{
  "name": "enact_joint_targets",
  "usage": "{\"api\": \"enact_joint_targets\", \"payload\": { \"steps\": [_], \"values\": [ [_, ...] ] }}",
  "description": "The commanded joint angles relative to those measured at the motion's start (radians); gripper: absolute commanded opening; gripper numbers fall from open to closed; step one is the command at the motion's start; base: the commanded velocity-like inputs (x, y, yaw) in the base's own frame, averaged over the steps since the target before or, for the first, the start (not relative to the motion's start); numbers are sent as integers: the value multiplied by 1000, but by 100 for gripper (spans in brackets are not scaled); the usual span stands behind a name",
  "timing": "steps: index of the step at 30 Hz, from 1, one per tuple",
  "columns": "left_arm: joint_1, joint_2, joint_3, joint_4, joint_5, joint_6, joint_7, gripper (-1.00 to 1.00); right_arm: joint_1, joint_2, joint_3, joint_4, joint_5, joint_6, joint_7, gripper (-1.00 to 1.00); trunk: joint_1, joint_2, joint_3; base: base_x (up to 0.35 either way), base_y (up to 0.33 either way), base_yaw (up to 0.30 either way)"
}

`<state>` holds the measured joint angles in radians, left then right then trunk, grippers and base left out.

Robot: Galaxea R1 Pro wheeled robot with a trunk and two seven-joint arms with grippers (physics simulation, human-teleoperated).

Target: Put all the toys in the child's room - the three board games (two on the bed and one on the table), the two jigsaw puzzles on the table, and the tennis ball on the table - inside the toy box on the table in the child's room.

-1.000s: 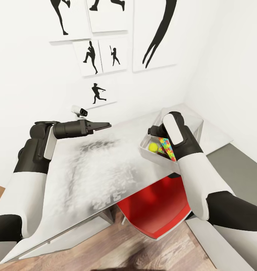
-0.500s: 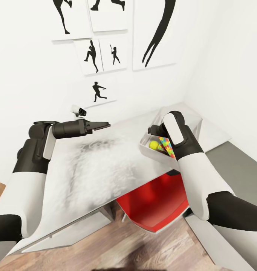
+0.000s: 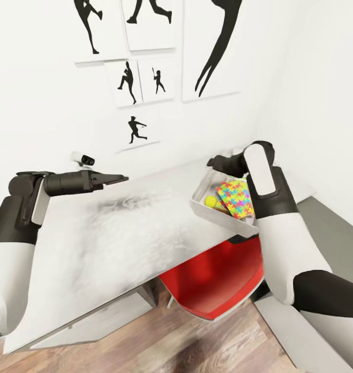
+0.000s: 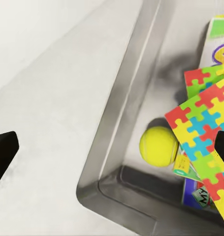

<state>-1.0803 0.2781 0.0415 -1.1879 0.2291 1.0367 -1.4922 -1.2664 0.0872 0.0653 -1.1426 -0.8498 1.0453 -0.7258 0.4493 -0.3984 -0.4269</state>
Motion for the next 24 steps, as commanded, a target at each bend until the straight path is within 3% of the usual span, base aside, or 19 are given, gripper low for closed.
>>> {"api": "enact_joint_targets", "payload": {
  "steps": [1, 3, 7, 8, 9, 13, 14, 16, 18, 19, 21, 23, 24],
  "values": [
    [12, 16, 1, 1, 1, 11, -11, 100, 14, -19, 1, -42, -52, 2, -10, 100, 1, -2, 0, 0, 0, 0],
    [41, 47, 2, 1, 1, 11, -29, 100, 54, -63, 2, -133, -152, 2, -10, 100, 1, -2, 3, 0, 0, 0],
    [108, 118, 4, 24, 2, 11, -76, 100, 176, -167, 6, -309, -403, 2, -10, 100, 1, -2, 10, 0, 0, 0],
    [118, 128, 4, 33, 1, 11, -79, 100, 197, -178, 6, -329, -434, 2, -10, 100, 1, -2, 12, 0, 0, 0],
    [150, 157, 5, 65, 2, 11, -79, 100, 263, -202, 6, -381, -521, 2, -9, 100, 1, -2, 13, 0, 0, 0],
    [226, 225, 37, 142, 3, 11, -79, 100, 397, -224, 4, -430, -665, 2, 7, 100, 1, -2, 20, -95, 0, 0],
    [239, 232, 47, 148, 4, 11, -79, 100, 412, -225, 4, -432, -678, 2, 17, 100, 1, -2, 21, -232, 0, 0],
    [292, 252, 98, 161, 5, 11, -79, 100, 474, -228, -2, -439, -712, 2, 101, 100, 1, -2, 25, -280, 0, 0],
    [339, 267, 165, 167, 5, 11, -79, 100, 537, -230, -11, -442, -725, 2, 240, 100, 1, -2, 28, -221, 0, 0],
    [349, 271, 181, 168, 5, 11, -79, 100, 551, -230, -15, -443, -727, 2, 279, 100, 1, -2, 30, -143, 0, 0],
    [392, 291, 231, 170, 11, 11, -79, 100, 608, -231, -27, -444, -729, 2, 427, 100, 1, -2, 33, -75, 0, 0],
    [425, 303, 251, 170, 22, 11, -79, 100, 653, -231, -31, -445, -725, 2, 514, 100, 1, -2, 36, -38, 0, 0],
    [455, 310, 261, 169, 45, 11, -79, 100, 701, -231, -34, -445, -722, 2, 576, 100, 1, -2, 38, -15, 0, 0]
  ]
}}
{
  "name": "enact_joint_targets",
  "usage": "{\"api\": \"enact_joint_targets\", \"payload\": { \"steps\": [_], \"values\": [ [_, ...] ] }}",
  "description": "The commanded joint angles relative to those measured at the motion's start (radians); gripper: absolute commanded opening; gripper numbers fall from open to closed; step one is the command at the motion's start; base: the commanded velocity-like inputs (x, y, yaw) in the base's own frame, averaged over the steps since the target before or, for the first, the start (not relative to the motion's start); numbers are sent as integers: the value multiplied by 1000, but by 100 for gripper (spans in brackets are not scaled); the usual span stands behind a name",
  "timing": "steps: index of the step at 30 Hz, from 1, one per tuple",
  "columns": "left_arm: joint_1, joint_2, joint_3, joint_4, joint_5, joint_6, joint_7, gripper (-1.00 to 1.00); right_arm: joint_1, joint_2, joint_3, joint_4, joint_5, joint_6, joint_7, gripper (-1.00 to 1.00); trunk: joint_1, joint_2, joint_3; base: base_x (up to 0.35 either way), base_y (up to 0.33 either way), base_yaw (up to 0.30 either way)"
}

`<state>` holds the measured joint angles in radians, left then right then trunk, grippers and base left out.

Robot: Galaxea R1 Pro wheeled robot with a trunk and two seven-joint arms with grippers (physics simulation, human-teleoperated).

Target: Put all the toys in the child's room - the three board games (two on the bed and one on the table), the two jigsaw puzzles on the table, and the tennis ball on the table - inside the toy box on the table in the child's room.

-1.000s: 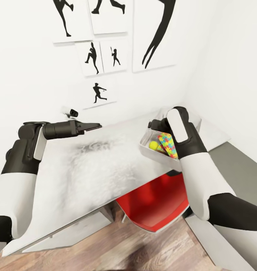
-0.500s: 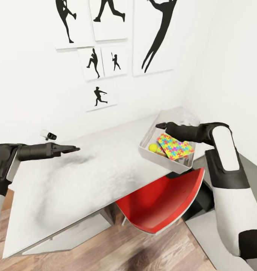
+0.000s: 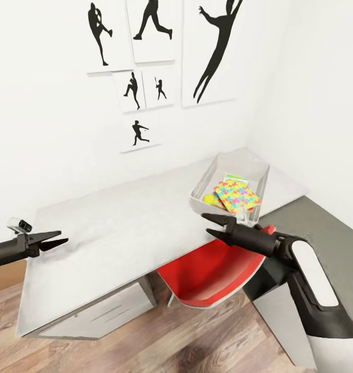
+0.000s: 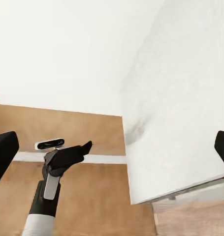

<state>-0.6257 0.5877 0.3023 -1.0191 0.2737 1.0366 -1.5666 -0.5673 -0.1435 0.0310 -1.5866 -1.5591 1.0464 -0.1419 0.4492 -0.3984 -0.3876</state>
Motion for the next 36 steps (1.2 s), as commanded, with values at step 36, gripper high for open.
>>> {"api": "enact_joint_targets", "payload": {
  "steps": [36],
  "values": [
    [99, 3, 7, -73, 76, 11, -4, 100, 233, 25, 86, 6, 269, -150, 152, 100, 1, -2, 25, -1, 0, 0]
  ]
}}
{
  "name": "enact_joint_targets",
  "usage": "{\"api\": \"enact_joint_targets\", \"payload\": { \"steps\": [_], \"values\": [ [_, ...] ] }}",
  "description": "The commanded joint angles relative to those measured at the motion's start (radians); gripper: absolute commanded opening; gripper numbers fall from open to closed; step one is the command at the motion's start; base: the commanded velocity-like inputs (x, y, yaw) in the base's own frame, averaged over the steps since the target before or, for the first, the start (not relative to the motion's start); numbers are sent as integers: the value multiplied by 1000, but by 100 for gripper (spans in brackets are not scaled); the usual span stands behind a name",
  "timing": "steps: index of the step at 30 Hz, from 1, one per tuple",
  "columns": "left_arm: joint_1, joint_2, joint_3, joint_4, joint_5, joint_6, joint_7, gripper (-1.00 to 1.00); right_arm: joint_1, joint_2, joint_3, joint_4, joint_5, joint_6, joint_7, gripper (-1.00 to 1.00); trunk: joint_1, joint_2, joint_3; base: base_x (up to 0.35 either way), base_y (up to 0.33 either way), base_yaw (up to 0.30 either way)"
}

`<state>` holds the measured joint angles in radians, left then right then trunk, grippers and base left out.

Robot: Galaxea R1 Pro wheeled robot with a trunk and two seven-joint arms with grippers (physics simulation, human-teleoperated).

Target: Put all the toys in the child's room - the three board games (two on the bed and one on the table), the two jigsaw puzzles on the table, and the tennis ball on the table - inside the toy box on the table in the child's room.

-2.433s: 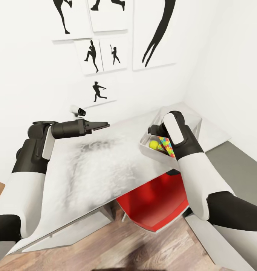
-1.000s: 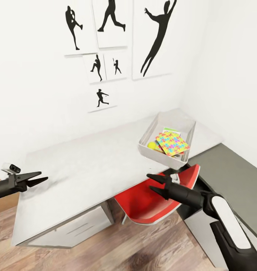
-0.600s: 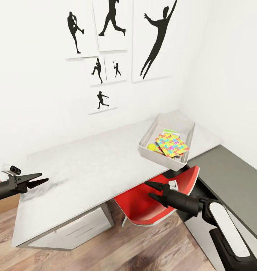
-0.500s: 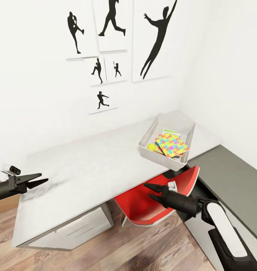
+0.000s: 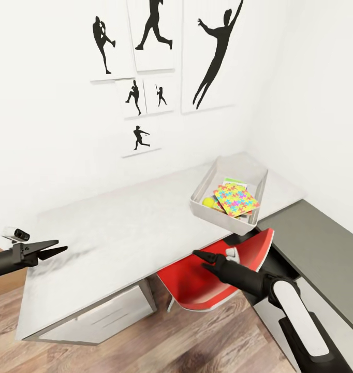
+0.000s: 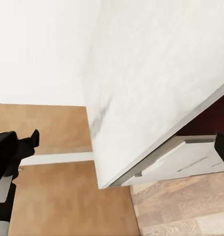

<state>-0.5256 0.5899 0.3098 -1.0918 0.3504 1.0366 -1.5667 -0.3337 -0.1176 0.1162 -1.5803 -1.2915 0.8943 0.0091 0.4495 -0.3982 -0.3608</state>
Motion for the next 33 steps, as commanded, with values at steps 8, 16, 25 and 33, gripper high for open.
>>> {"api": "enact_joint_targets", "payload": {
  "steps": [8, 16, 25, 33],
  "values": [
    [1, -1, -1, -3, -1, 11, -4, 100, -1, -6, -80, -1, -3, 7, 20, 100, 1, -2, 1, 0, 0, 0],
    [1, -2, -1, -3, -1, 11, -4, 100, -1, -8, -106, -2, 1, 10, 49, 100, 1, -2, 6, 0, 0, 0],
    [1, -2, -1, -3, -1, 11, -4, 100, -1, -14, -107, -1, 1, 11, 49, 100, 1, -2, 6, 0, 0, 0],
    [1, -2, -1, -4, -1, 11, -4, 100, -1, -14, -105, -3, 1, 11, 51, 100, 1, -2, 16, 0, 0, 0]
  ]
}}
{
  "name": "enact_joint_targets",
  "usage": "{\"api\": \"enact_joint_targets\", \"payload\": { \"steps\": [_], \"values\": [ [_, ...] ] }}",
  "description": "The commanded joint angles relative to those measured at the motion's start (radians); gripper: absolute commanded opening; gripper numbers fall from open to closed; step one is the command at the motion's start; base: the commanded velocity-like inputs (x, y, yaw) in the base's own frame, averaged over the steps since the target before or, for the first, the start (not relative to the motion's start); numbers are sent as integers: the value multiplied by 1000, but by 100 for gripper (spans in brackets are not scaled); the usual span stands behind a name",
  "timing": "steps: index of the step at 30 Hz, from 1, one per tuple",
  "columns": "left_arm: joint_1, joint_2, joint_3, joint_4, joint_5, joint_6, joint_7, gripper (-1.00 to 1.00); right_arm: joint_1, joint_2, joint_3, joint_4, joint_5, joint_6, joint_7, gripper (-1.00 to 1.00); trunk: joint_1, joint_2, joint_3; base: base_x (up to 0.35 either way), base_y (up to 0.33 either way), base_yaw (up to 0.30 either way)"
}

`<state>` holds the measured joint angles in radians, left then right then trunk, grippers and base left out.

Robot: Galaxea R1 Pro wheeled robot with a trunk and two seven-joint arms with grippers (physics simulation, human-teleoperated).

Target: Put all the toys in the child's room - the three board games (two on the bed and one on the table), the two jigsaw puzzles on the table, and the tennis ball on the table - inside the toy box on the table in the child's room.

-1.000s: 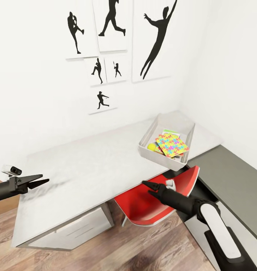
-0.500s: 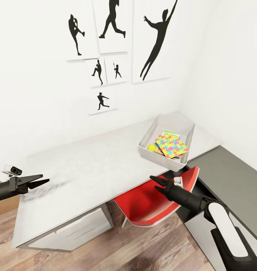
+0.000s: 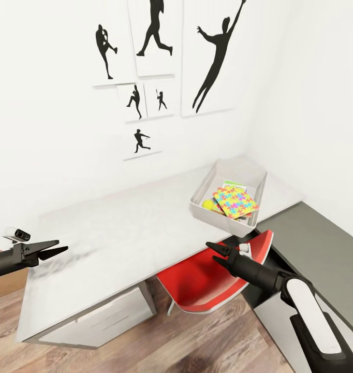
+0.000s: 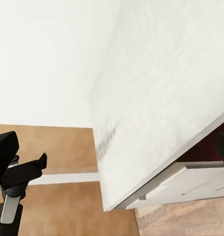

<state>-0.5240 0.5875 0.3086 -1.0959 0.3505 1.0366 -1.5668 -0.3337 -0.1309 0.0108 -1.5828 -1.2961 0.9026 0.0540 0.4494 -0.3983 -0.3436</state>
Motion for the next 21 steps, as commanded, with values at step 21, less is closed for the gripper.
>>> {"api": "enact_joint_targets", "payload": {
  "steps": [21],
  "values": [
    [18, 6, 9, 2, 1, 11, -4, 100, -1, 0, 1, 1, 6, 2, 6, 100, 1, -2, 33, -51, 0, 0]
  ]
}}
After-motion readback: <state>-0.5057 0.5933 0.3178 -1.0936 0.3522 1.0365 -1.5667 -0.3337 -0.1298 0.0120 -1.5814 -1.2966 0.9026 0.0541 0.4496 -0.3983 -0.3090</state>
